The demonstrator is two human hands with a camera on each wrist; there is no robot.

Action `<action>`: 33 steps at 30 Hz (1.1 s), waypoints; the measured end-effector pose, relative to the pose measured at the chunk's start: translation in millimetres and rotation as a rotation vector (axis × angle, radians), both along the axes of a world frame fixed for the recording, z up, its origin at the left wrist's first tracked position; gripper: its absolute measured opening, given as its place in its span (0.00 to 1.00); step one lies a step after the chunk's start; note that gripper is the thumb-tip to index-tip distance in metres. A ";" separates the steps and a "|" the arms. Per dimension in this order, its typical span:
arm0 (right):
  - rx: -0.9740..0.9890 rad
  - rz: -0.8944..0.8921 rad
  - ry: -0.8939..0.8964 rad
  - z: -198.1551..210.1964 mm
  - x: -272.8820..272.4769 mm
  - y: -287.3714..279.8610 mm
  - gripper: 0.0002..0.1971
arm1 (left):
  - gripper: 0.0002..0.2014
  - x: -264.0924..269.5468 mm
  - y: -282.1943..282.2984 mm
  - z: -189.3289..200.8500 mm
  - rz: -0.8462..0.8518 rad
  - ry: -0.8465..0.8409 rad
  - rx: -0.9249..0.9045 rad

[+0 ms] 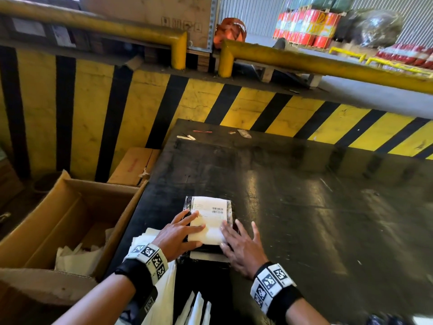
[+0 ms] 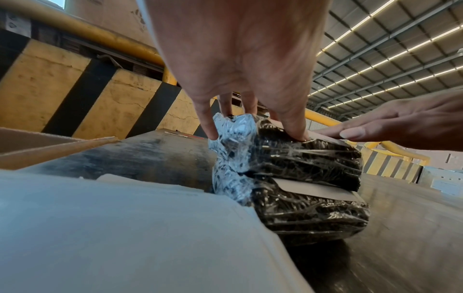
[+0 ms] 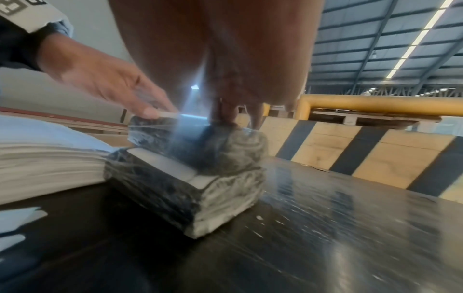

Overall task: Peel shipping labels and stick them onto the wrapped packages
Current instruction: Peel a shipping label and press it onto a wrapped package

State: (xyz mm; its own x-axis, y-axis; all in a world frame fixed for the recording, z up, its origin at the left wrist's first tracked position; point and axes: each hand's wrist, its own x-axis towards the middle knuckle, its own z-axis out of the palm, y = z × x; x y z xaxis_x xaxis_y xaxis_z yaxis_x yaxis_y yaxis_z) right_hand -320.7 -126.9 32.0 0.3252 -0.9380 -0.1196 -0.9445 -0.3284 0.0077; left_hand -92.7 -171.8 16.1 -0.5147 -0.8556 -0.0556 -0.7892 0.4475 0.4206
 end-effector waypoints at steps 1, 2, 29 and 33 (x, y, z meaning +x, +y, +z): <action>0.020 -0.014 -0.012 -0.8 -5.2 1.0 0.40 | 0.27 0.0 -0.8 -0.7 -0.001 -0.004 0.007; 0.055 -0.027 -0.021 -0.5 -8.7 2.0 0.43 | 0.27 -0.5 -1.1 -0.6 -0.002 -0.007 0.014; 0.021 -0.069 0.039 -13.2 23.3 46.8 0.32 | 0.27 -3.5 -0.1 2.2 0.008 -0.084 -0.008; -0.025 -0.100 -0.010 -10.3 7.0 51.8 0.30 | 0.27 -4.6 1.1 7.2 -0.010 -0.135 0.005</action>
State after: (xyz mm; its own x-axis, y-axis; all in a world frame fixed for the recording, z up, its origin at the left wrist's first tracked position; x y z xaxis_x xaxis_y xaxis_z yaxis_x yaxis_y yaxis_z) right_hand -313.7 -75.1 21.7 0.2307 -0.9686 -0.0924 -0.9727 -0.2321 0.0048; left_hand -97.3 -170.8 23.3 -0.5104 -0.8502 -0.1294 -0.8346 0.4535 0.3127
